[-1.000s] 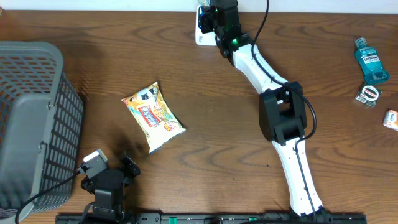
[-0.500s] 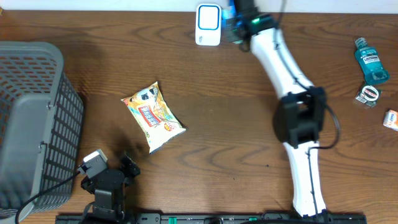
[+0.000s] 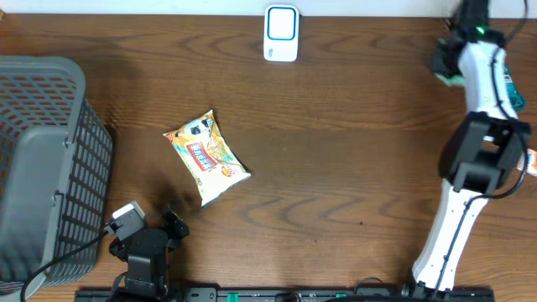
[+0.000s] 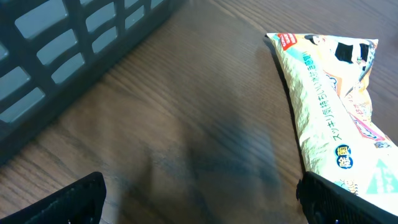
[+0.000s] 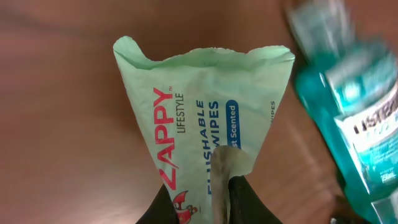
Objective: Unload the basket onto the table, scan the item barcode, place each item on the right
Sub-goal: 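Carry the wipes pack to the right edge and release it, then reach the right gripper to the snack bag and grasp it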
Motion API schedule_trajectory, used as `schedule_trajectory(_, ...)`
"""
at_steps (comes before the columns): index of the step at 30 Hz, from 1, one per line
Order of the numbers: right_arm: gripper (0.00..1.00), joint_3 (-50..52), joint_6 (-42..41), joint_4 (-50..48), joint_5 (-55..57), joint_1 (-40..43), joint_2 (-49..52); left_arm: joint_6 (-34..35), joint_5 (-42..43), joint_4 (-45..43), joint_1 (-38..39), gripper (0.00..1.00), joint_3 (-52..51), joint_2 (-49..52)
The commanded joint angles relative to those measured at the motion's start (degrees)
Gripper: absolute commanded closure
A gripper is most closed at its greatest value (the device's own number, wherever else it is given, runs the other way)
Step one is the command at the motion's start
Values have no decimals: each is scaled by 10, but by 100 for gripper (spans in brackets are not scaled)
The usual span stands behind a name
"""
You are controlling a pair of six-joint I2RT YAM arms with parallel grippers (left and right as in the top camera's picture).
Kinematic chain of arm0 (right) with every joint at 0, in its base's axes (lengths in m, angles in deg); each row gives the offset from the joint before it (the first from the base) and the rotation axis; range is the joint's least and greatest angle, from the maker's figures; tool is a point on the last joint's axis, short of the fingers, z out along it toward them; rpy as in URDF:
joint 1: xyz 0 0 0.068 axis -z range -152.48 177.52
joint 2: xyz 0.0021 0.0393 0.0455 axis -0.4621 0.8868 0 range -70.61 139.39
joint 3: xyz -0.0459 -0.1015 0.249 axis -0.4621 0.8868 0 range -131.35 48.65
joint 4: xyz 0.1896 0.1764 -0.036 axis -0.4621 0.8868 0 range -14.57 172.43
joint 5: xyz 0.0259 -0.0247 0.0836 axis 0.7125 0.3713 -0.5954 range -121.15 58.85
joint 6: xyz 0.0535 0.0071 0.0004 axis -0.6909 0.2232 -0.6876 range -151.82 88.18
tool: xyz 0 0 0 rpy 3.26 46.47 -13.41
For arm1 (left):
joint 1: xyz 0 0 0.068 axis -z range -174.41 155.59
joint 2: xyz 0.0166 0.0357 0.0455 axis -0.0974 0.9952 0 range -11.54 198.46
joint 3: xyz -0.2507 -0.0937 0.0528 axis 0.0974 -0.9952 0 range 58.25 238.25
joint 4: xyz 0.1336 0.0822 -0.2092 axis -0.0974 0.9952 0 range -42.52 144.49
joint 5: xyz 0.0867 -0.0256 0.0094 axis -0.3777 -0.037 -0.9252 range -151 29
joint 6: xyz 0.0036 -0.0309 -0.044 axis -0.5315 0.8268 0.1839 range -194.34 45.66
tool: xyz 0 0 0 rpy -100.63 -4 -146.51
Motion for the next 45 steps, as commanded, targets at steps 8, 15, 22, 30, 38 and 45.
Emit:
schedule_trajectory(8,1,-5,-9,6,-67,54,-29,3,-12,20,0,2,-2,1)
schedule_trajectory(15,1,-5,-64,74,-224,1,-106,3,-12,20,0,2,-2,1)
schedule_trajectory(22,1,-5,-94,173,-274,-158,-137,3,-12,20,0,2,-2,1)
schedule_trajectory(30,1,-5,-94,215,-342,-353,-134,3,-12,20,0,2,-2,1)
schedule_trajectory(38,1,3,-90,180,-275,-542,-118,3,-12,20,0,2,-2,1)
schedule_trajectory(45,1,5,-98,134,-182,-654,-69,3,-12,20,0,2,-2,1)
